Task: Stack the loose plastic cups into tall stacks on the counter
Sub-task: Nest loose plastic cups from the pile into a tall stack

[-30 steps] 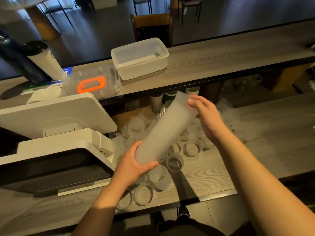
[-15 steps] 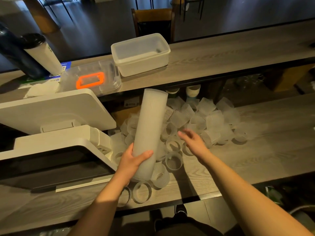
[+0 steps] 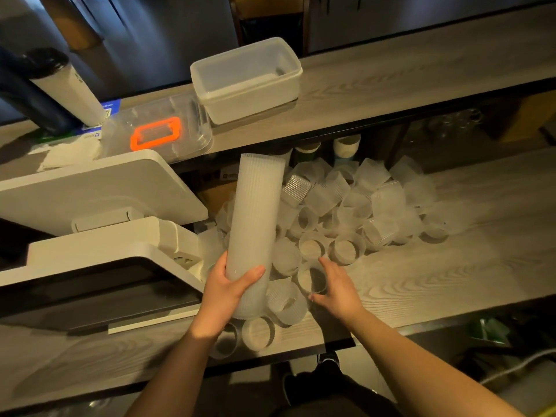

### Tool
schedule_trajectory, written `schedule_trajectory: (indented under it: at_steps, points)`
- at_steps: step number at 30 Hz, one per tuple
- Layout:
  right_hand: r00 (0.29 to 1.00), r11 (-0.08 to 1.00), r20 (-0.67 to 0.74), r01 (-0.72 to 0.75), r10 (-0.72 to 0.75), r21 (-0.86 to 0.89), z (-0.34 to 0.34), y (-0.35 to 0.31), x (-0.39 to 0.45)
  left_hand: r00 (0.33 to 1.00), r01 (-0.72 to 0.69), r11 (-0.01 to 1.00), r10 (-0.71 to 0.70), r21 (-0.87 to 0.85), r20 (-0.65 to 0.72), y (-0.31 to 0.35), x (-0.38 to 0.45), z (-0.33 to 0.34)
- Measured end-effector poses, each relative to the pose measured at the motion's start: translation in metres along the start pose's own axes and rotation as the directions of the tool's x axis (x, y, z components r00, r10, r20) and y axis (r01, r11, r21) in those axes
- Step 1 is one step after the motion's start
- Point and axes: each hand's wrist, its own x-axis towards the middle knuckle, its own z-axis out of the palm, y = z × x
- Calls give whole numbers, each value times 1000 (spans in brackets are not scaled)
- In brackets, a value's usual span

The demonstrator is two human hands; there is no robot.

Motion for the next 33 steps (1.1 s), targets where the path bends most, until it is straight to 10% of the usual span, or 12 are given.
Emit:
schedule_trajectory:
  at_steps: [7, 21, 33]
  points:
    - [993, 956, -81, -60, 86, 286, -6, 6, -6, 1000, -11, 999, 11, 35, -11, -1, 0, -4]
    - [938, 390, -239, 128, 252, 912, -168, -65, 5, 990, -142, 931, 127, 336, 67, 11, -2, -1]
    - [928, 735, -372, 238, 21, 635, -209, -105, -1, 964, -264, 832, 228, 488, 134, 9, -7, -3]
